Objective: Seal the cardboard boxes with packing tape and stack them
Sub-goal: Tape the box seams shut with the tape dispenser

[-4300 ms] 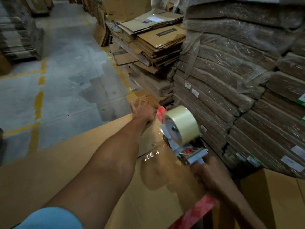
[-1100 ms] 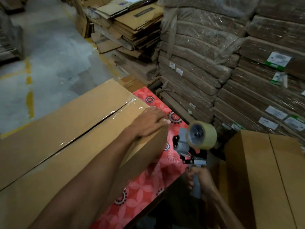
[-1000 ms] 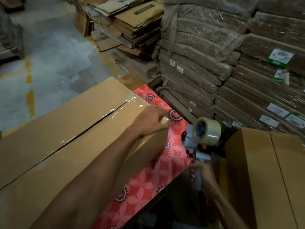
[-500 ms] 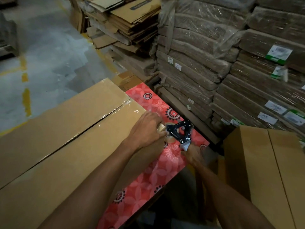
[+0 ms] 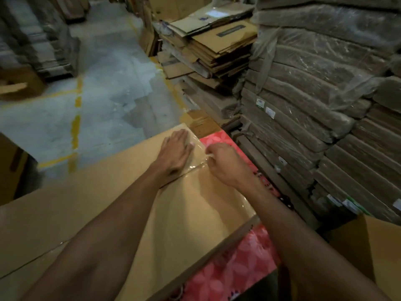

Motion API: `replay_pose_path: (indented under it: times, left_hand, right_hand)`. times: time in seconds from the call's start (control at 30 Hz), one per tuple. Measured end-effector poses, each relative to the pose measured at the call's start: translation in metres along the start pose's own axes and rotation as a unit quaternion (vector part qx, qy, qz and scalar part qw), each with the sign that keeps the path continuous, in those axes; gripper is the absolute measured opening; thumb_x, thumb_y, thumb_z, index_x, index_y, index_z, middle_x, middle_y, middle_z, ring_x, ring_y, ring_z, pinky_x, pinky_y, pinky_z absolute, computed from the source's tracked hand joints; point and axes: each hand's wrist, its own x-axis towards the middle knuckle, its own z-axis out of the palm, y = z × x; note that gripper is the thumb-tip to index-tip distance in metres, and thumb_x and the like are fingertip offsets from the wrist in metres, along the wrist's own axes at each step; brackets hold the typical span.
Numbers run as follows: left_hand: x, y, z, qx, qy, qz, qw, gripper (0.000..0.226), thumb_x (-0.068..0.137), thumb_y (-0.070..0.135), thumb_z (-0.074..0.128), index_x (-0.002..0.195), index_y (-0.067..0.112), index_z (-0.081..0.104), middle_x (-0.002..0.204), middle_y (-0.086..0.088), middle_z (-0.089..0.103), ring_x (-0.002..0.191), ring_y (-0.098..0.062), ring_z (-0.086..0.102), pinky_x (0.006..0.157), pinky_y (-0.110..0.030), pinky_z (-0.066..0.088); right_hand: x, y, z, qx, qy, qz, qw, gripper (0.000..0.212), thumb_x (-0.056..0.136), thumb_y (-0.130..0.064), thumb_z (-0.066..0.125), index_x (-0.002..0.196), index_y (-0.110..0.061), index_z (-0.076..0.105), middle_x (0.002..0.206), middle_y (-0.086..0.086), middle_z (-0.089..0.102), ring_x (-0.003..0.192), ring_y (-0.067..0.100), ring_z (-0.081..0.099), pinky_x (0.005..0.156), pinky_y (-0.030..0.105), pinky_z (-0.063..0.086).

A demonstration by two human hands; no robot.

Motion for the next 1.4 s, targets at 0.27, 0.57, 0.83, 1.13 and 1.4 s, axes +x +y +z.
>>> replay_pose_path:
  times: [0.27, 0.57, 0.83, 1.13, 1.4]
  left_hand:
    - [0.039, -0.036, -0.006, 0.049, 0.02, 0.04, 0.998, 0.051, 0.109, 0.025, 0.03, 0.159, 0.019, 0.026, 0.166, 0.001, 0.025, 0.154, -0.022, 0.021, 0.122, -0.044, 0.018]
    - [0.035, -0.041, -0.001, 0.088, 0.016, 0.048, 0.995, 0.057, 0.109, 0.04, 0.017, 0.162, 0.021, 0.014, 0.169, 0.005, 0.013, 0.156, -0.018, 0.011, 0.125, -0.041, 0.01]
    - [0.036, -0.039, -0.002, 0.09, -0.01, 0.042, 0.995, 0.06, 0.107, 0.045, 0.012, 0.162, 0.021, 0.011, 0.17, 0.003, 0.011, 0.156, -0.021, 0.009, 0.126, -0.047, 0.009]
    - [-0.053, 0.05, 0.026, 0.082, -0.056, 0.197, 0.975, 0.058, 0.108, 0.042, 0.013, 0.162, 0.025, -0.002, 0.169, 0.008, -0.004, 0.156, -0.015, -0.005, 0.126, -0.044, 0.002]
    - [-0.041, 0.017, 0.015, 0.1, -0.088, 0.164, 0.977, 0.061, 0.102, 0.064, 0.008, 0.159, 0.044, -0.004, 0.168, 0.015, -0.005, 0.156, -0.016, -0.003, 0.125, -0.048, 0.001]
  right_hand:
    - [0.1, -0.013, 0.068, -0.15, -0.106, -0.106, 0.977, 0.063, 0.102, -0.024, 0.013, 0.153, 0.011, 0.02, 0.164, 0.026, 0.018, 0.155, 0.029, 0.012, 0.126, 0.036, 0.006]
    - [0.033, -0.014, 0.044, -0.127, -0.119, -0.02, 0.984, 0.067, 0.106, -0.048, 0.022, 0.161, -0.012, 0.011, 0.17, 0.004, 0.005, 0.157, 0.016, 0.001, 0.126, 0.043, 0.013]
    - [-0.075, -0.015, 0.025, -0.145, -0.096, 0.062, 0.983, 0.066, 0.106, -0.053, 0.014, 0.161, -0.019, 0.007, 0.169, -0.002, 0.003, 0.156, 0.014, 0.0, 0.126, 0.046, 0.009]
    - [-0.096, -0.02, 0.022, -0.168, -0.079, 0.102, 0.977, 0.065, 0.106, -0.052, 0.018, 0.161, -0.02, 0.006, 0.17, -0.003, 0.002, 0.156, 0.01, -0.003, 0.125, 0.039, -0.004]
    - [-0.162, -0.027, 0.038, -0.101, 0.032, 0.187, 0.977, 0.084, 0.094, -0.069, -0.008, 0.161, -0.021, 0.007, 0.168, -0.006, -0.001, 0.155, 0.008, -0.005, 0.126, 0.04, -0.001]
